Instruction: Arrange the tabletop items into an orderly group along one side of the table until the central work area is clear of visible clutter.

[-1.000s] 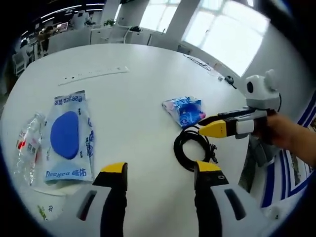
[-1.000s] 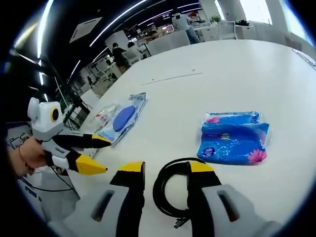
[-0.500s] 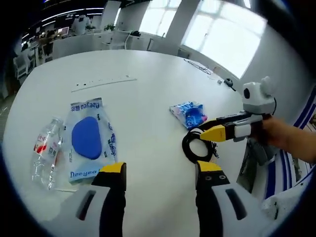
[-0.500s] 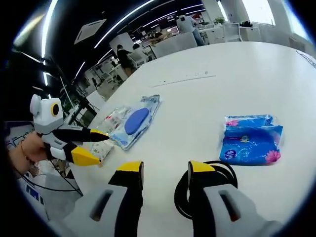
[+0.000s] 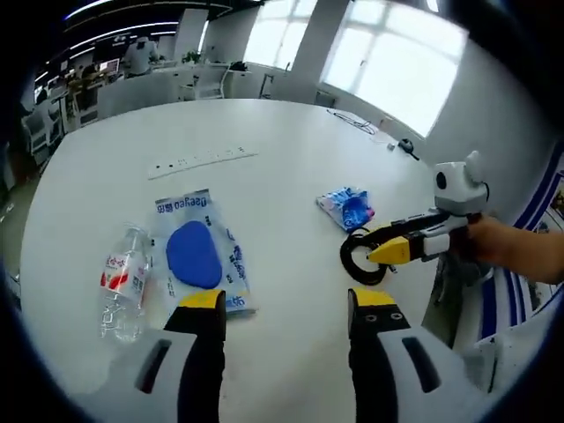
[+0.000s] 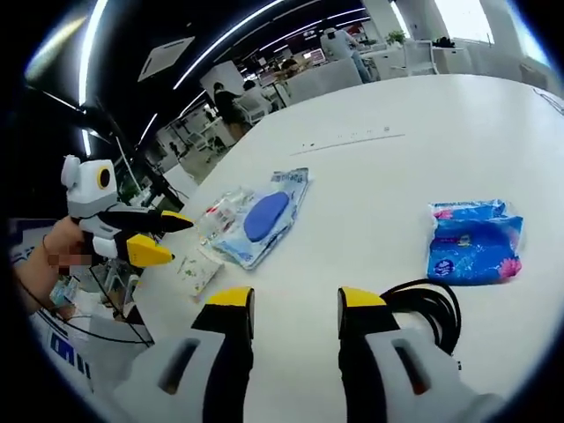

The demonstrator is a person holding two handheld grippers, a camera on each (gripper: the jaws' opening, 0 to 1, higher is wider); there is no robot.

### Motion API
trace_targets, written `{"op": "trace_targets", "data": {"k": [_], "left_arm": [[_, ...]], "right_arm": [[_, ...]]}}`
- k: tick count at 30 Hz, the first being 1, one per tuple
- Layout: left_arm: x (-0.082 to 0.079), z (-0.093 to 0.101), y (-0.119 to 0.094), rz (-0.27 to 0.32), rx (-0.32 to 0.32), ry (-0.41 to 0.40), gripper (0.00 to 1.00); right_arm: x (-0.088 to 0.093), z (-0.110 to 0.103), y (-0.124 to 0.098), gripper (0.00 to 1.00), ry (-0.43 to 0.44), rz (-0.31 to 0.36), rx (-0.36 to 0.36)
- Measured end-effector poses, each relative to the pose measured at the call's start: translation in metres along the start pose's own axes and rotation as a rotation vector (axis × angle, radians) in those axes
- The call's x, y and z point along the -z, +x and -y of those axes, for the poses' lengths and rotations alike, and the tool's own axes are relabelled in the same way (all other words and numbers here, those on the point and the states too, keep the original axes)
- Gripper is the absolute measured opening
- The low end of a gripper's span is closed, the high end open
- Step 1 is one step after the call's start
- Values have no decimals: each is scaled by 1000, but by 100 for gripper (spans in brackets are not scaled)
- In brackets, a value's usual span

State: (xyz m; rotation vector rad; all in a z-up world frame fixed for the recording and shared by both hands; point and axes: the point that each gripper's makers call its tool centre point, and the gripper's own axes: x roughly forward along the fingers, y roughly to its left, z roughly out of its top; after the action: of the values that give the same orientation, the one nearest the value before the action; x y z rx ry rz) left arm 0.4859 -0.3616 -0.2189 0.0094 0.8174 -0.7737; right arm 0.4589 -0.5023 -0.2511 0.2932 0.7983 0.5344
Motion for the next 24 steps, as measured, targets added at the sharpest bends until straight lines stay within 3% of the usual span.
{"op": "trace_targets", "data": {"k": [8, 22, 24], "left_arm": [[-3, -22, -18, -8, -18, 23, 55], [-18, -65, -51, -14, -47, 84, 55], [-18, -70, -53, -20, -50, 94, 55]], "right_arm": [[4, -9, 5, 37, 30, 11, 0], [7, -48, 25, 40, 122, 52, -28], [8, -56, 32, 40, 184, 70, -32]]}}
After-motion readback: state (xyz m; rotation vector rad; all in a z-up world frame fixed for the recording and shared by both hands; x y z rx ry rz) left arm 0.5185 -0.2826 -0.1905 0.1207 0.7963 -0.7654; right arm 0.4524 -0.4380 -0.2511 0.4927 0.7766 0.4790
